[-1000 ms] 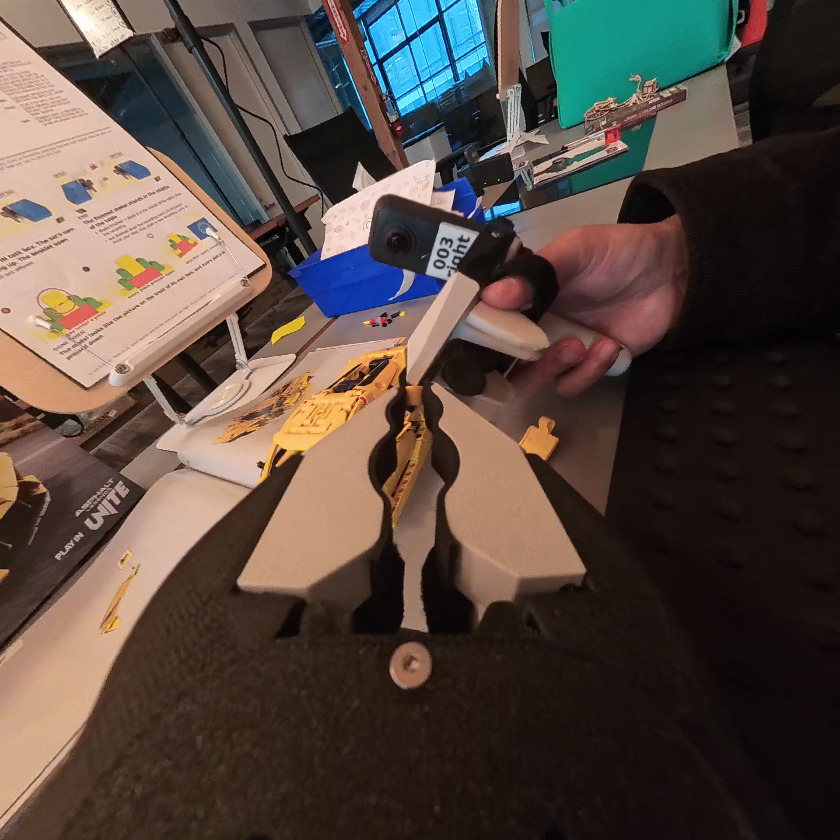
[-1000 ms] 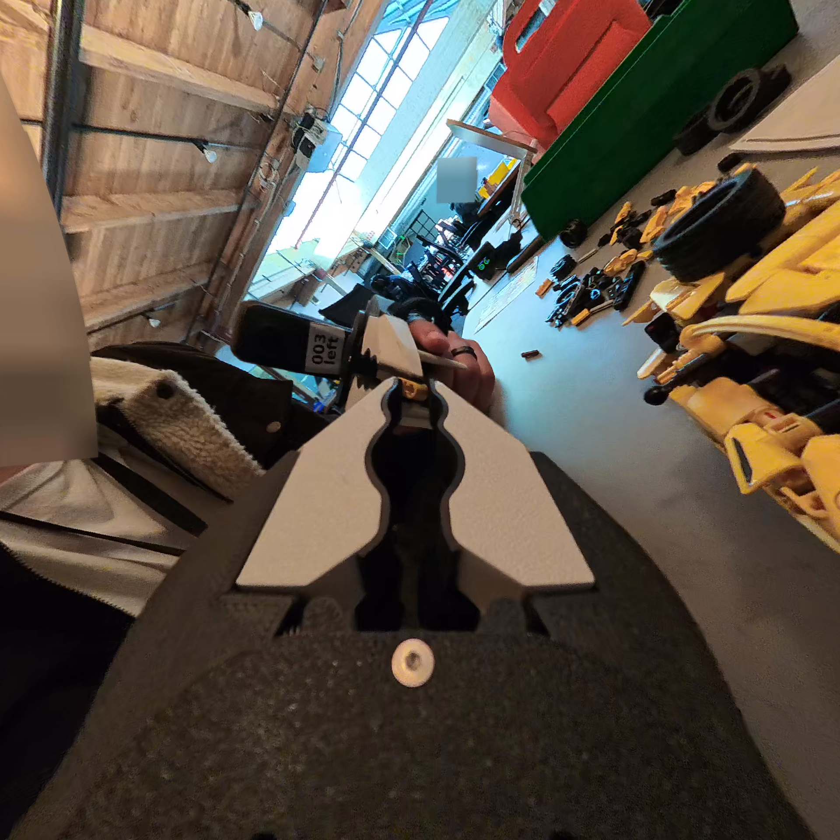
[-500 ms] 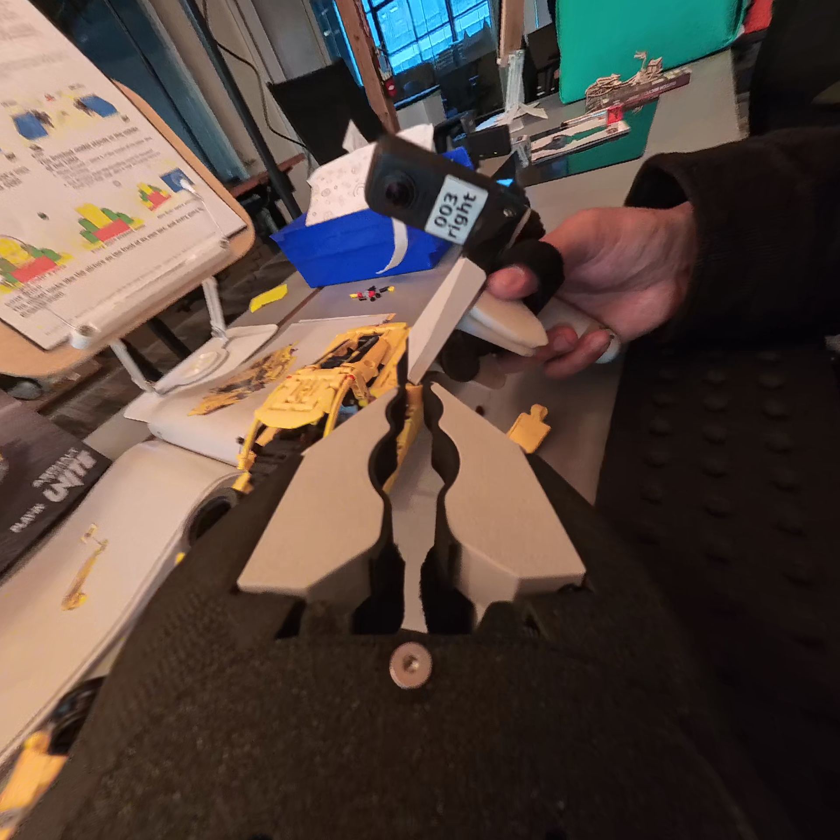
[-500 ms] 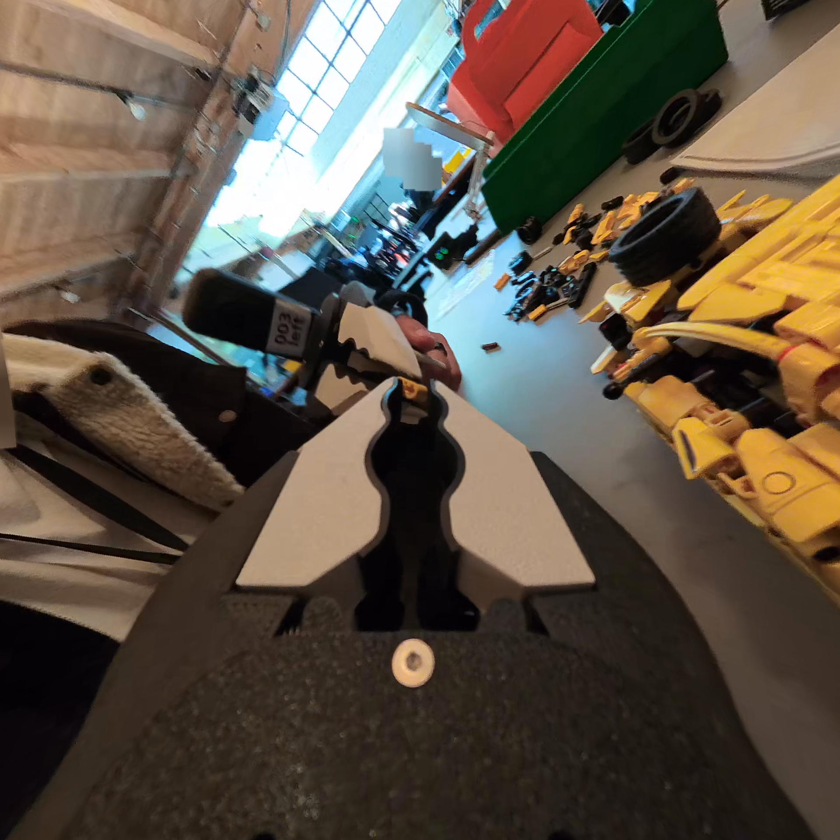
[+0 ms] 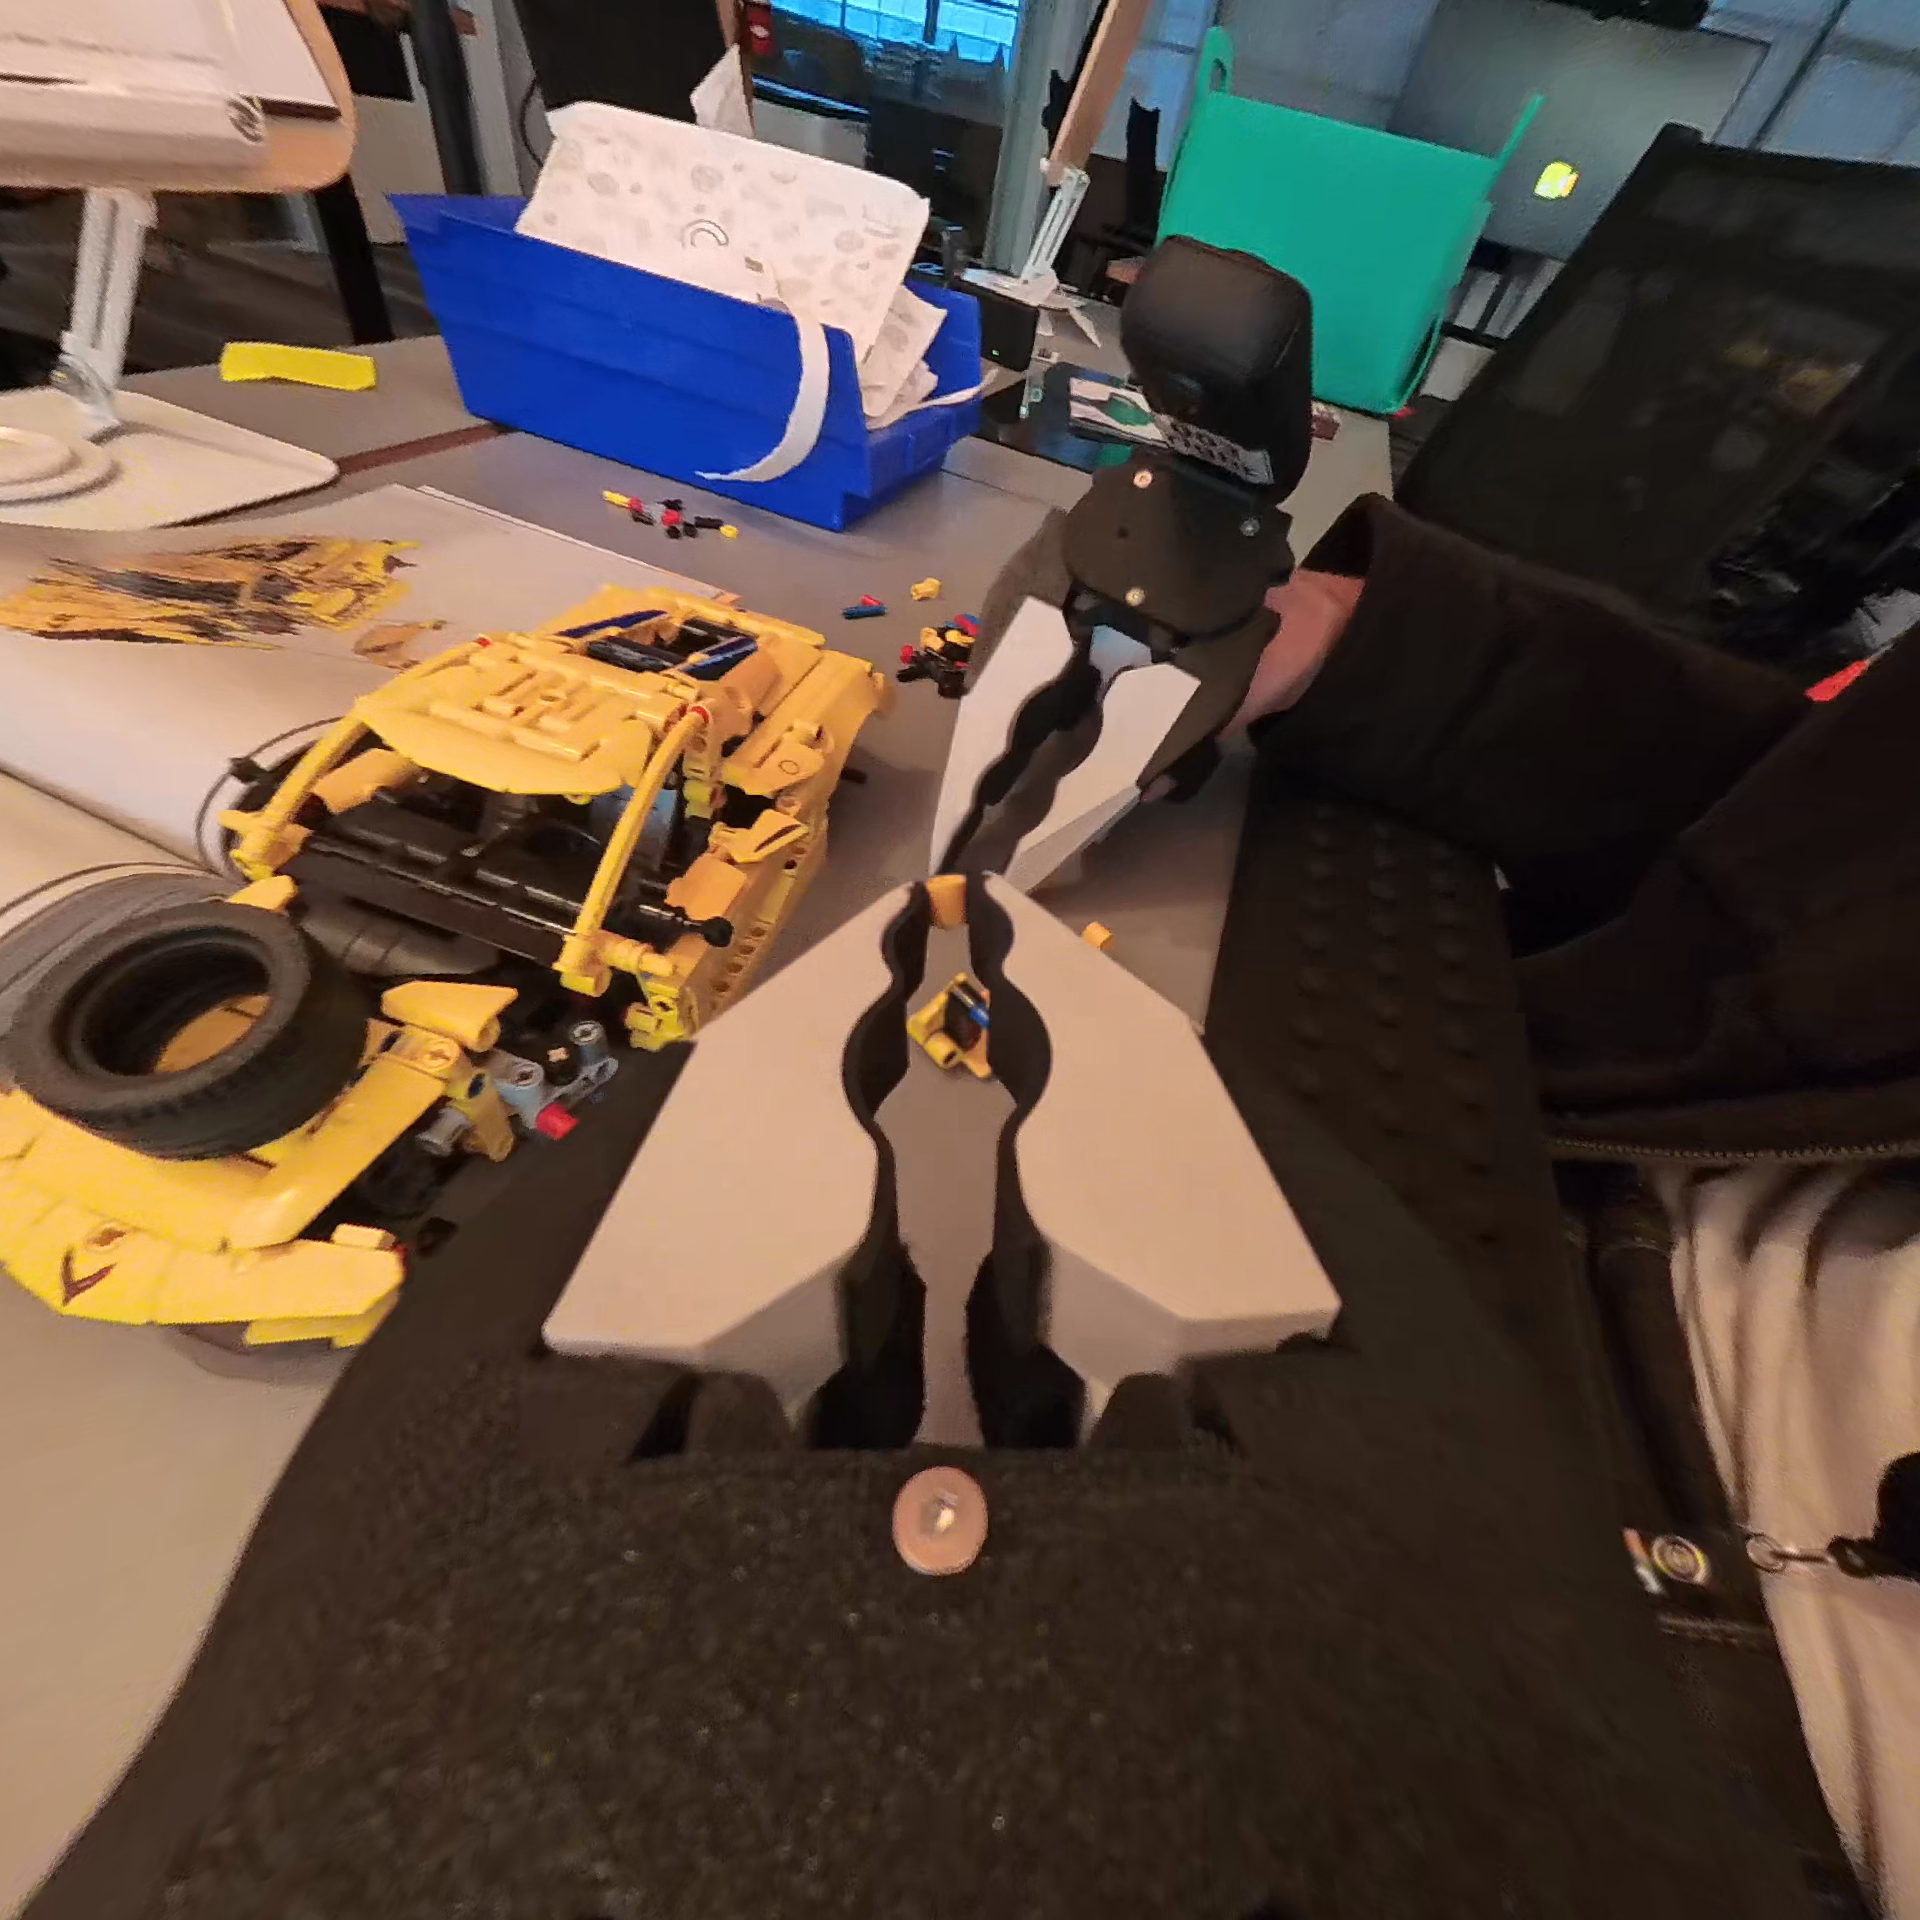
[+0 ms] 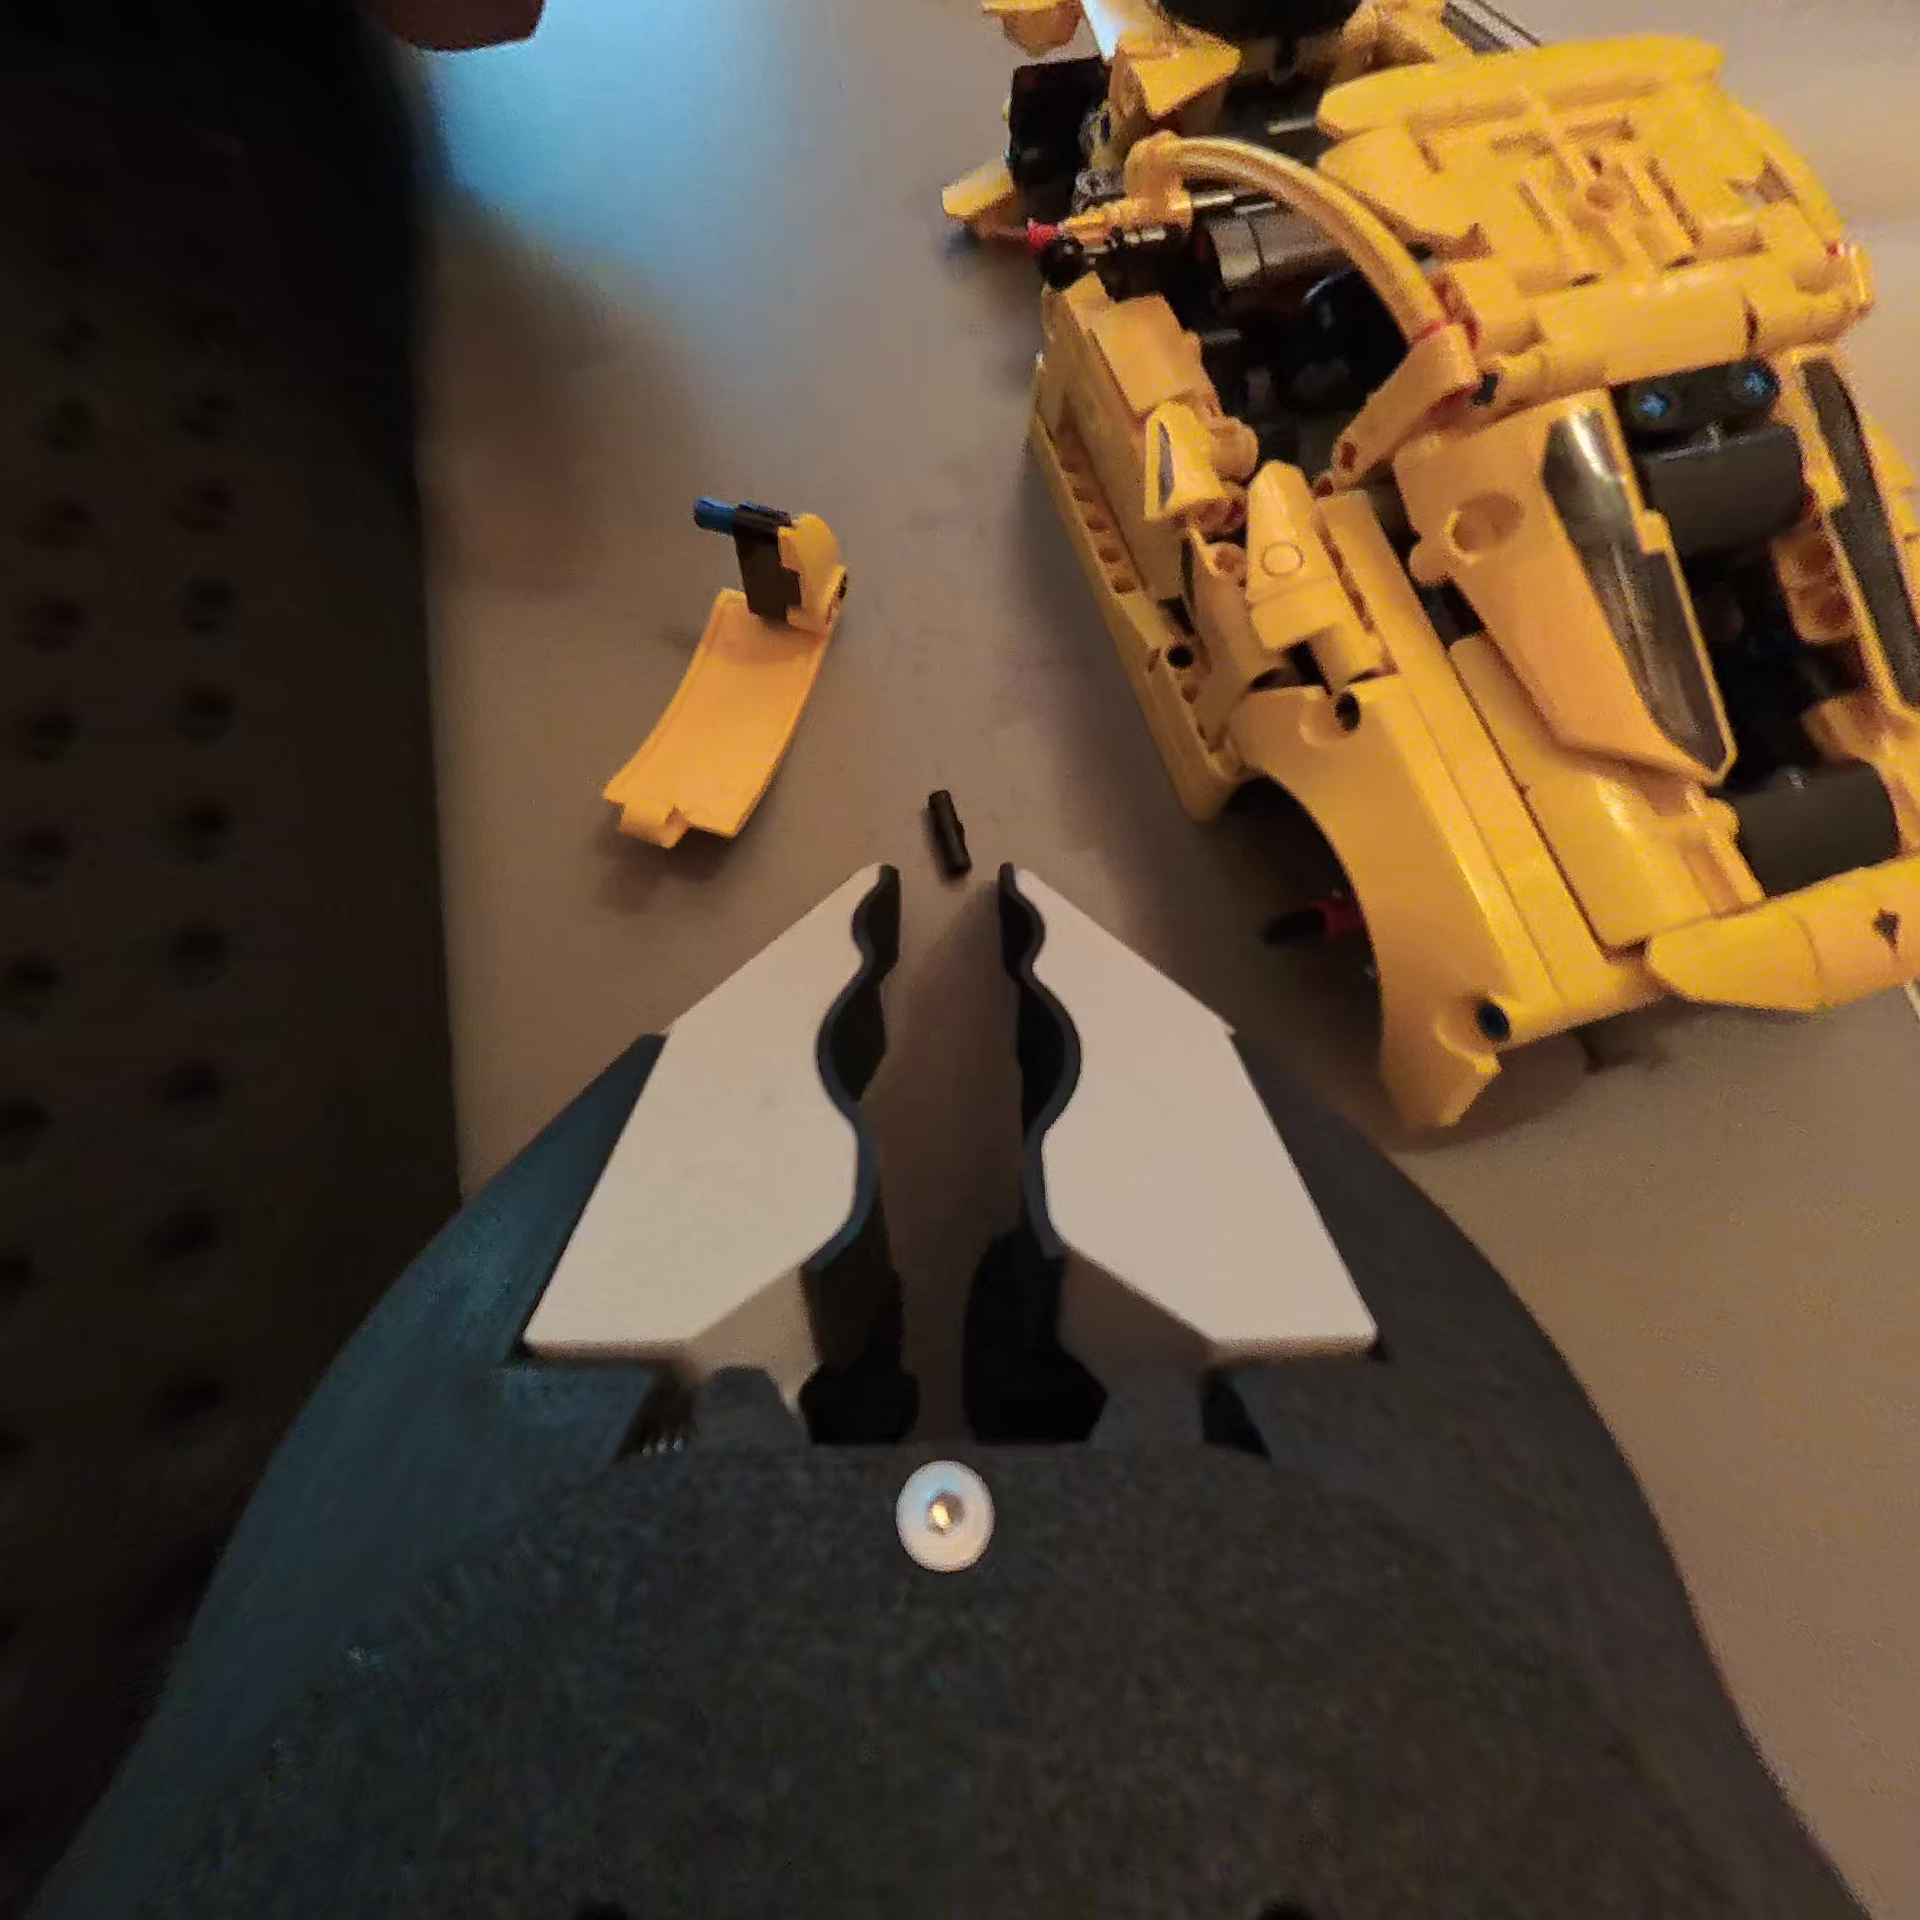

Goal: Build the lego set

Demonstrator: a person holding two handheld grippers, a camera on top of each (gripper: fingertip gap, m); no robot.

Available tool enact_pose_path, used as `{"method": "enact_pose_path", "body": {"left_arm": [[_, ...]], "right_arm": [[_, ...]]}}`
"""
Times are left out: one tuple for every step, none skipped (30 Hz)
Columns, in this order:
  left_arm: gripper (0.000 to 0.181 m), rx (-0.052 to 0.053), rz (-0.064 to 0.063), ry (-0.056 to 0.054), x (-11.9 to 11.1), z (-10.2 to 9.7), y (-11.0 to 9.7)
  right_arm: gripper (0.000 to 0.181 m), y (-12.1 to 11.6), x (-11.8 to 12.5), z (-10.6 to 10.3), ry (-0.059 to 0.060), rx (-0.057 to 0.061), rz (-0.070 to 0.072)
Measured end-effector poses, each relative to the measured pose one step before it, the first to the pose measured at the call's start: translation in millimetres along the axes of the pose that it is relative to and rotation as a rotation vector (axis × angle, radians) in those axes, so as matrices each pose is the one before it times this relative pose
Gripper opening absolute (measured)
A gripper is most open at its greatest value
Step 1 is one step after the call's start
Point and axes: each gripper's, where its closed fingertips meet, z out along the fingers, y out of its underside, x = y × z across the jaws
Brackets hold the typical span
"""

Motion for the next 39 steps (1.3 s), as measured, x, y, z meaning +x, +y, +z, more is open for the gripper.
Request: {"method": "enact_pose_path", "body": {"left_arm": [[0.007, -0.0077, 0.0002, 0.0108, 1.68, 0.88, 1.51], [0.007, -0.0085, 0.0037, 0.0106, 2.02, 1.0, 1.49], [0.007, -0.008, 0.0071, 0.0064, 1.79, 1.06, 1.4], [0.007, -0.0082, 0.0077, 0.0037, 1.37, 1.03, 1.32], [0.007, -0.0075, 0.0054, 0.0024, 0.84, 0.88, 1.26], [0.007, -0.0037, 0.0024, 0.0017, 0.52, 0.5, 0.6], [0.007, 0.0017, -0.0006, 0.0001, -0.04, 0.01, -0.22], [0.007, 0.0035, -0.0037, -0.0002, -0.45, -0.38, -0.43], [0.007, 0.0023, -0.0061, 0.0013, -0.48, -0.27, -0.29], [0.007, 0.0013, -0.0064, 0.0016, -0.46, -0.1, -0.02], [0.007, 0.0012, -0.003, -0.0014, -0.58, -0.24, -0.2], [0.007, 0.0018, -0.0002, -0.0032, -0.62, -0.27, -0.19], [0.007, 0.0015, -0.0007, -0.0026, -0.58, -0.23, -0.29], [0.007, 0.001, -0.0016, -0.0023, -0.62, -0.12, -0.07], [0.007, 0.0023, -0.0008, -0.0024, -0.44, -0.38, -0.42], [0.007, 0.0045, -0.0003, -0.0006, -0.1, -0.63, -0.71], [0.007, 0.0055, 0.0, 0.001, 0.33, -0.7, -0.99], [0.007, 0.0037, 0.0002, 0.0011, 0.39, -0.48, -0.6], [0.007, 0.0012, 0.001, -0.0003, 0.21, -0.31, -0.12], [0.007, -0.0009, 0.0006, -0.0001, 0.04, 0.04, 0.11], [0.007, -0.0032, 0.0002, 0.0005, 0.12, 0.31, 0.54], [0.007, -0.0048, 0.0007, 0.0005, 0.15, 0.42, 0.82], [0.007, -0.0042, 0.0028, -0.0014, 0.07, 0.24, 0.64], [0.007, -0.0019, 0.0049, -0.0027, 0.07, 0.11, 0.34], [0.007, -0.0007, 0.0032, -0.0013, 0.19, 0.06, 0.07], [0.007, -0.0012, 0.0002, -0.0005, -0.02, 0.07, 0.35], [0.007, -0.0022, -0.0009, -0.0017, -0.31, 0.18, 0.41], [0.007, -0.0026, -0.0004, -0.0027, -0.5, 0.28, 0.53], [0.007, -0.003, -0.0007, -0.0007, -0.21, 0.37, 0.66], [0.007, -0.0037, -0.0007, 0.0015, 0.21, 0.39, 0.65], [0.007, -0.0032, 0.0004, 0.0005, 0.11, 0.31, 0.53], [0.007, -0.0014, 0.0015, -0.0011, -0.08, 0.23, 0.24], [0.007, -0.0005, 0.0004, -0.0005, -0.11, 0.09, 0.14], [0.007, -0.0008, -0.0009, 0.0003, -0.11, 0.15, 0.13], [0.007, -0.0008, -0.0006, -0.0004, -0.13, 0.16, 0.14], [0.007, -0.0012, -0.0003, 0.0002, -0.06, 0.13, 0.2], [0.007, -0.0029, -0.0003, 0.0009, 0.11, 0.33, 0.46], [0.007, -0.0029, 0.0014, -0.001, -0.08, 0.34, 0.49], [0.007, -0.0007, 0.0024, -0.0017, -0.11, 0.06, 0.12]], "right_arm": [[0.016, -0.78, 0.71, 0.89, 0.0037, 0.0, 0.0002], [0.016, -0.29, 0.68, 0.43, -0.0009, -0.0002, 0.0039], [0.015, -0.22, 0.3, 0.2, -0.0021, -0.0004, 0.0052], [0.014, -0.45, 0.93, 0.27, 0.0044, 0.001, -0.0043], [0.013, -0.62, -0.08, 0.83, 0.0051, 0.0002, -0.0144], [0.011, -0.96, -0.58, 0.87, 0.0055, 0.0009, -0.0194], [0.01, -1.31, 0.04, 1.06, 0.0101, 0.0019, -0.0223], [0.006, -1.02, -0.98, 1.2, 0.0048, 0.0001, -0.0232], [0.003, -0.31, -0.33, 0.76, 0.0088, -0.0017, -0.0131], [0.003, 0.06, -0.05, -0.09, 0.0024, -0.0024, 0.0004], [0.003, 1.19, -0.03, -1.24, -0.0087, -0.0209, 0.004], [0.003, 3.31, 2.51, -4.24, -0.0003, -0.0497, 0.0103], [0.003, 1.55, 5.39, -9.84, 0.0145, -0.0467, 0.0245], [0.003, -3.38, 4.83, -15.62, 0.005, -0.0106, 0.0346], [0.003, -1.4, 7.13, -20.36, 0.0163, -0.0248, 0.0496], [0.003, 6.49, 10.21, -22.9, 0.0279, -0.0808, 0.0425], [0.003, 14.72, 12.58, -22.59, 0.0312, -0.1086, 0.0334], [0.003, 22.2, 14.37, -19.4, 0.0303, -0.1261, 0.0449], [0.003, 28.37, 15.99, -13.77, 0.0273, -0.1464, 0.0632], [0.003, 30.57, 14.8, -5.96, 0.0013, -0.1512, 0.0629], [0.003, 29.49, 12.65, 1.5, -0.0207, -0.1453, 0.0682], [0.003, 24.44, 12.25, 7.18, -0.0216, -0.1279, 0.0672], [0.003, 18.95, 10.91, 10.79, -0.0158, -0.1082, 0.0505], [0.003, 15.62, 8.29, 12.65, -0.009, -0.097, 0.0261], [0.003, 12.24, 4.35, 12.49, -0.0148, -0.0838, 0.0097], [0.003, 6.86, 1.72, 10.92, -0.0173, -0.0549, 0.016], [0.003, 3.05, -0.99, 9.35, -0.0258, -0.0361, 0.0208], [0.003, 2.59, -0.93, 7.75, -0.0185, -0.035, 0.0247], [0.003, 2.24, 0.66, 6.11, -0.0026, -0.0323, 0.0218], [0.003, 1.23, -0.39, 4.71, -0.0048, -0.0263, 0.0128], [0.003, -0.53, -0.41, 3.4, -0.0025, -0.0146, 0.0028], [0.003, 0.03, 0.58, 2.32, 0.0036, -0.0147, 0.0005], [0.003, 1.34, 0.81, 0.76, 0.0042, -0.0171, 0.0032], [0.003, -0.14, 0.41, -0.16, 0.001, -0.0032, 0.0008], [0.003, -1.02, 1.48, -0.78, 0.0079, -0.0013, -0.0052], [0.003, -0.82, 1.32, -0.5, 0.0081, -0.0019, -0.0039], [0.003, 0.1, -0.04, -0.04, -0.0007, -0.0076, -0.0023], [0.003, 0.01, 0.27, -0.02, 0.0014, -0.0064, -0.0055], [0.003, -0.41, 0.37, -0.2, 0.0032, -0.0026, -0.0067]]}}
